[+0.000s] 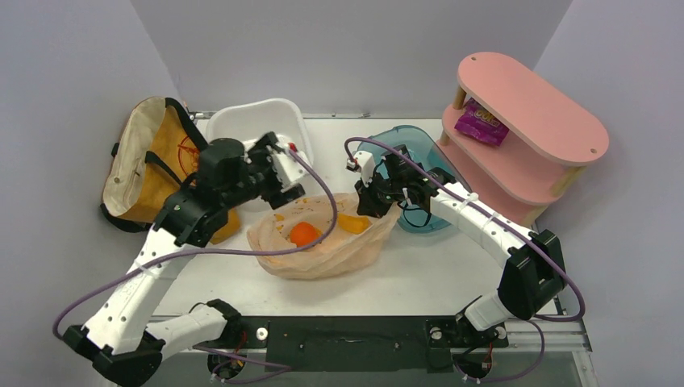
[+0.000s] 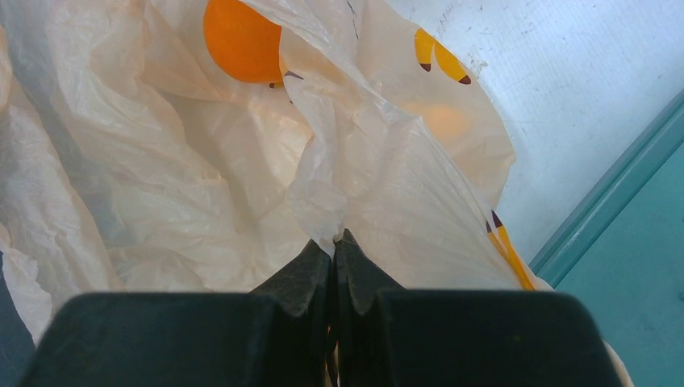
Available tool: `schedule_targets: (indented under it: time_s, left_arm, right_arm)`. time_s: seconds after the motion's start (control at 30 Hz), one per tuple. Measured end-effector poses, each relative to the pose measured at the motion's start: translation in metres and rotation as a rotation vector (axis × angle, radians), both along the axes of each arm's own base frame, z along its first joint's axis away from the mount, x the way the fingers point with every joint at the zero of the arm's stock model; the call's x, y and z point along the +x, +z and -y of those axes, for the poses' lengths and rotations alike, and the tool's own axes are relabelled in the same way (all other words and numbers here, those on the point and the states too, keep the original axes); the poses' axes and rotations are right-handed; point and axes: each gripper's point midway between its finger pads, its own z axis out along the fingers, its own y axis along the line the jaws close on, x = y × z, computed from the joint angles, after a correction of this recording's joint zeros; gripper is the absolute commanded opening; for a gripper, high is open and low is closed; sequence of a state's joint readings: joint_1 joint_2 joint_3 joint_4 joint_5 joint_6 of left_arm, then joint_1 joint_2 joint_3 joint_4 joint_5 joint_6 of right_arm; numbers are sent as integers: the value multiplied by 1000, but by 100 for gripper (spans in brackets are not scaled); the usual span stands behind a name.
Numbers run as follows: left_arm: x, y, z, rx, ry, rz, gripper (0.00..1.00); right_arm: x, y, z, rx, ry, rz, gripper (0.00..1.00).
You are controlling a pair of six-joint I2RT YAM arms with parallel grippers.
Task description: Untie the knot of the grocery bags and take out the mixed food
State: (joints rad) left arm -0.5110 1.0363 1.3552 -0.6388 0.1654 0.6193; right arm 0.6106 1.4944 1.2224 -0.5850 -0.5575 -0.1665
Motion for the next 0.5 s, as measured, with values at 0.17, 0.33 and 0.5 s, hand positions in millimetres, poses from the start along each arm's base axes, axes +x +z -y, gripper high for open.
schedule_targets:
  time_s: [0.17, 0.33, 0.5]
  left_arm:
    - [-37, -59, 47, 144, -205, -202, 77]
    - [-70, -92, 69, 137, -312, -328, 76]
    - [-105, -148, 82, 229, -419, -423, 75]
  right_arm:
    - [0, 0, 0, 0, 1, 1, 0]
    - [0, 0, 0, 0, 1, 2, 0]
    - [0, 1, 0, 1, 1, 2, 0]
